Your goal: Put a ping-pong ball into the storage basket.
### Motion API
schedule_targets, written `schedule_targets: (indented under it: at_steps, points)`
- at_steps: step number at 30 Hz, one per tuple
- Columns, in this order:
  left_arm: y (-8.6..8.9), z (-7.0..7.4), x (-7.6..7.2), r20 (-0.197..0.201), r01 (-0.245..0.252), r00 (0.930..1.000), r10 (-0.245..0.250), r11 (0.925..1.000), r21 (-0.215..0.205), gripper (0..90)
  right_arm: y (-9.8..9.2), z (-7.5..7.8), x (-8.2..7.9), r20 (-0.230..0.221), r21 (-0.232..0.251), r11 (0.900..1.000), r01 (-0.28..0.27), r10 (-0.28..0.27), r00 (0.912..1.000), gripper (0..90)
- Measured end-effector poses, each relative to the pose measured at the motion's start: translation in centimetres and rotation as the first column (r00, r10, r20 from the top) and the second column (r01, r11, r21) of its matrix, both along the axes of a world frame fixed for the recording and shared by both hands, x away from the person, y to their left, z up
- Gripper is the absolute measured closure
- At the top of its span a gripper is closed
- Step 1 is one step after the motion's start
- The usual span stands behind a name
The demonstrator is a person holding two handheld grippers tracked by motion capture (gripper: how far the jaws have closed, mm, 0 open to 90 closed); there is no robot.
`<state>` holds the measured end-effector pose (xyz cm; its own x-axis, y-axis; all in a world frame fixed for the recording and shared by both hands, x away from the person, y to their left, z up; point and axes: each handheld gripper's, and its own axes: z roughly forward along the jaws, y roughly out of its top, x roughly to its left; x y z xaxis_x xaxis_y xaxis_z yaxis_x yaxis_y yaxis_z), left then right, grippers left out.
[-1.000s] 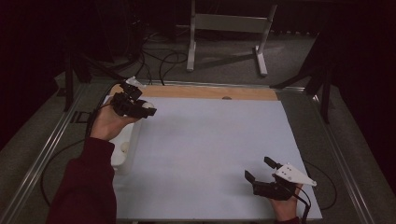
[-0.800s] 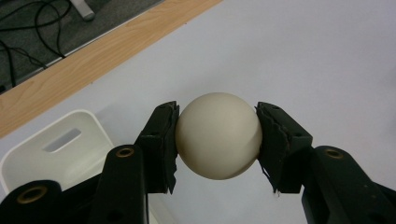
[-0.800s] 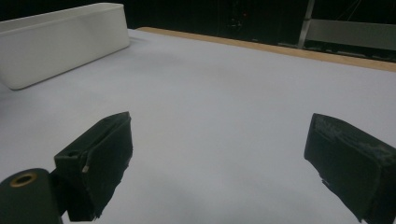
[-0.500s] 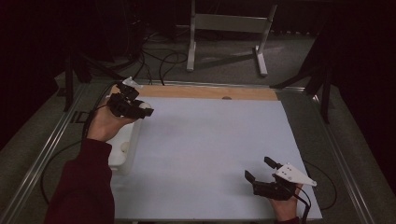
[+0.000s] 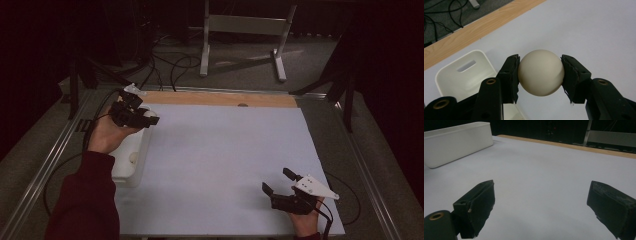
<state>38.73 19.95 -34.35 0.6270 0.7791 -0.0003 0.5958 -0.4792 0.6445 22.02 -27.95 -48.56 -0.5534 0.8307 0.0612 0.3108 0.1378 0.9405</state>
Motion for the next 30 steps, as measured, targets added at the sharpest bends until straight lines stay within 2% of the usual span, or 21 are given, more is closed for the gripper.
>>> schedule_targets:
  at_steps: [12,30]
  points:
    - [0.9,-0.3,-0.2,-0.007,-0.018,0.9998,0.018,0.9998,-0.007,51.2,0.0,0.0,0.0,0.000,-0.001,1.000,0.001,-0.001,1.0000,7.5]
    - [1.9,-0.8,-0.4,-0.014,-0.044,0.9989,0.044,0.9990,0.005,51.2,0.1,0.0,0.0,0.001,-0.002,1.000,0.000,0.000,1.0000,7.5]
